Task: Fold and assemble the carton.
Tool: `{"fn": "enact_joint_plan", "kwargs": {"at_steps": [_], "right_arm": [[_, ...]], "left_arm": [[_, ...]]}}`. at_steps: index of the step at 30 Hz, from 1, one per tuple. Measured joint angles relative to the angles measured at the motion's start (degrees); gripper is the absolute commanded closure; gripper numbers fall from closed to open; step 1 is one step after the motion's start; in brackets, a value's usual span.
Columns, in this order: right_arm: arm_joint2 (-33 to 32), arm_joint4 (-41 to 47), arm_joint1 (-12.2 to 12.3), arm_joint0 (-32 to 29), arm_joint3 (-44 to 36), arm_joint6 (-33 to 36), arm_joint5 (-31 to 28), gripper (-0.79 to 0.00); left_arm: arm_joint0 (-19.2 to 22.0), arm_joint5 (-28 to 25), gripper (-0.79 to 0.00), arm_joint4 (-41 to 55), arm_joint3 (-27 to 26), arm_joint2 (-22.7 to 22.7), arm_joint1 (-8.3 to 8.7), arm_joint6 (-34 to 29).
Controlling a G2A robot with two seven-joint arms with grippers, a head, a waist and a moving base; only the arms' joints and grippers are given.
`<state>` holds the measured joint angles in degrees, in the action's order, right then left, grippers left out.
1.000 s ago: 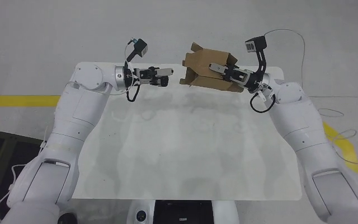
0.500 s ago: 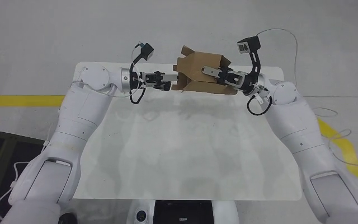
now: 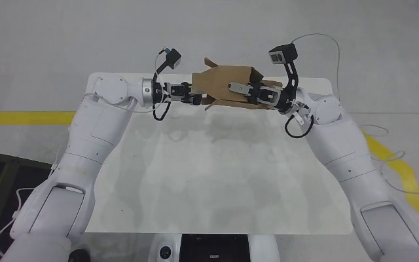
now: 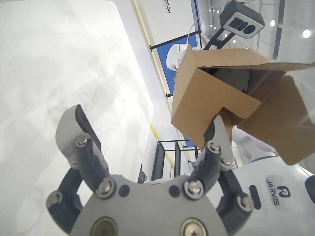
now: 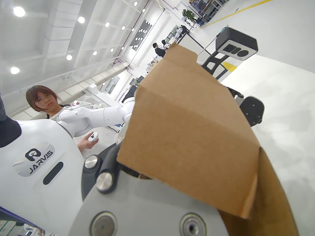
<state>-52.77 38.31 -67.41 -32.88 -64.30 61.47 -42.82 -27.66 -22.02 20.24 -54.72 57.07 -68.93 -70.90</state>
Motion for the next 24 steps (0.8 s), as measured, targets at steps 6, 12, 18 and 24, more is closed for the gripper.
{"fn": "enact_joint_plan", "kwargs": {"at_steps": [6, 12, 18, 24], "right_arm": [[0.4, 0.1, -0.1, -0.4, -0.6, 0.1, 0.1, 0.000], [0.9, 0.1, -0.4, -0.5, -0.9, 0.1, 0.1, 0.000], [1.6, 0.3, -0.8, -0.1, -0.9, 0.0, 0.0, 0.000], [1.8, 0.5, -1.2, 0.4, 0.1, -0.1, -0.1, 0.000]], "left_arm": [[0.2, -0.2, -0.785, 0.6, -0.8, 0.0, -0.11, 0.2], [0.3, -0.3, -0.785, 0.9, -1.1, -0.2, -0.21, 0.0], [0.5, -0.4, -0.785, 1.2, -0.9, -0.5, -0.37, 0.0], [1.0, -0.9, -0.785, 1.5, 0.1, -1.0, -0.64, -0.3]]}}
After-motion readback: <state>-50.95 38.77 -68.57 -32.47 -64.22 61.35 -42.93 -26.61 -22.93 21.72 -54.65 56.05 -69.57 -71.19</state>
